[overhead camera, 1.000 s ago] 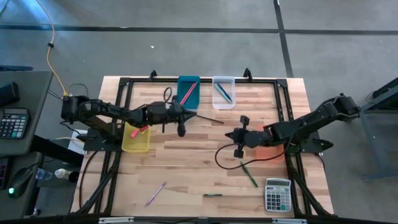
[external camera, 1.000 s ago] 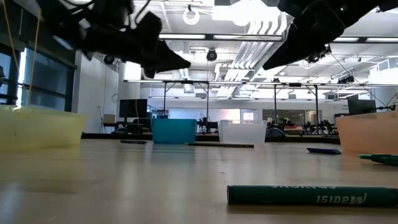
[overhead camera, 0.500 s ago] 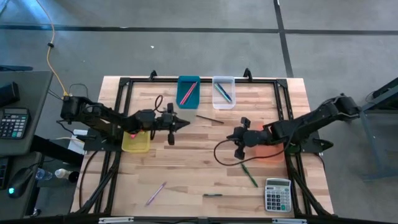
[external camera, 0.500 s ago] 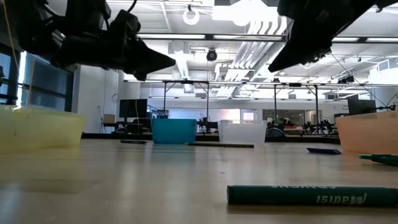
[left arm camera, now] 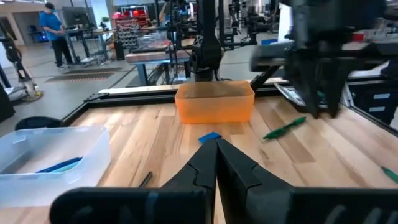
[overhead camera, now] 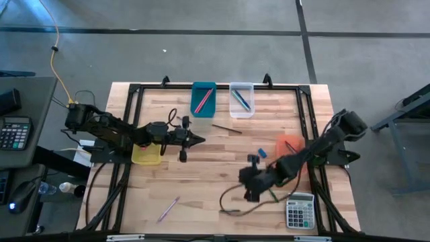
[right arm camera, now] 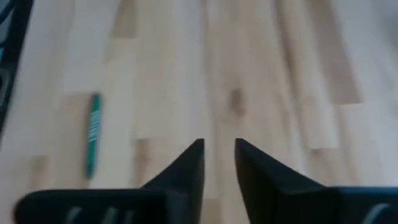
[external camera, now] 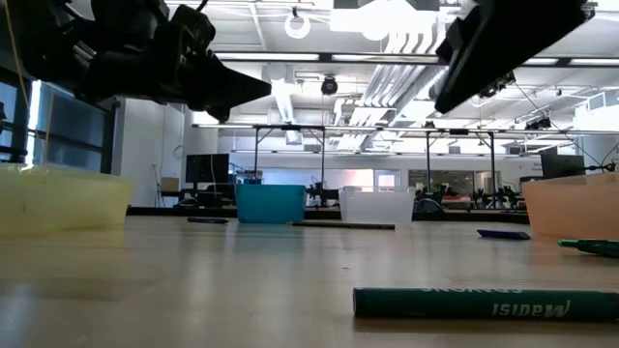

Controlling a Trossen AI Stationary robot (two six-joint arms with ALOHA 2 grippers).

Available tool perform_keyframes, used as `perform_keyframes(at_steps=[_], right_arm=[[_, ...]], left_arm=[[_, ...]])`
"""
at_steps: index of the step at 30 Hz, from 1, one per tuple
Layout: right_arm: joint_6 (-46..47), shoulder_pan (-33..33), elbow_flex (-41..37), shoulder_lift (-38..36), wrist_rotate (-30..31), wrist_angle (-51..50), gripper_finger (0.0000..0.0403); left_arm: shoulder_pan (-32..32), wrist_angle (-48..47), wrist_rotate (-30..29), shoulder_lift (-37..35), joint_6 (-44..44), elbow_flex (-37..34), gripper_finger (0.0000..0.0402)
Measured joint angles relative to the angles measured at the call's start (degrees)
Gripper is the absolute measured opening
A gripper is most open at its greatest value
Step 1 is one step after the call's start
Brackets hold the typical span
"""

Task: Sort crayons/erasers/pens/pencils in bins
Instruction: Put the green crayon into the orange bin

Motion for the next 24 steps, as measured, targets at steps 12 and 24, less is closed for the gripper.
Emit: perform_keyframes(at_steps=[12,24], right_arm=[[4.55,5.83,10.05,13.65,-4.73,-2.06,0.0126],[6.73,8.12,15.24,22.42,-7.76,-2.08,0.0126]], left_arm=[[-0.78,0.07,2.97,0.00,-0.04,0.00,0.0000],[-1.66,0.09,2.27,0.00,-0.03,0.02,0.0000]])
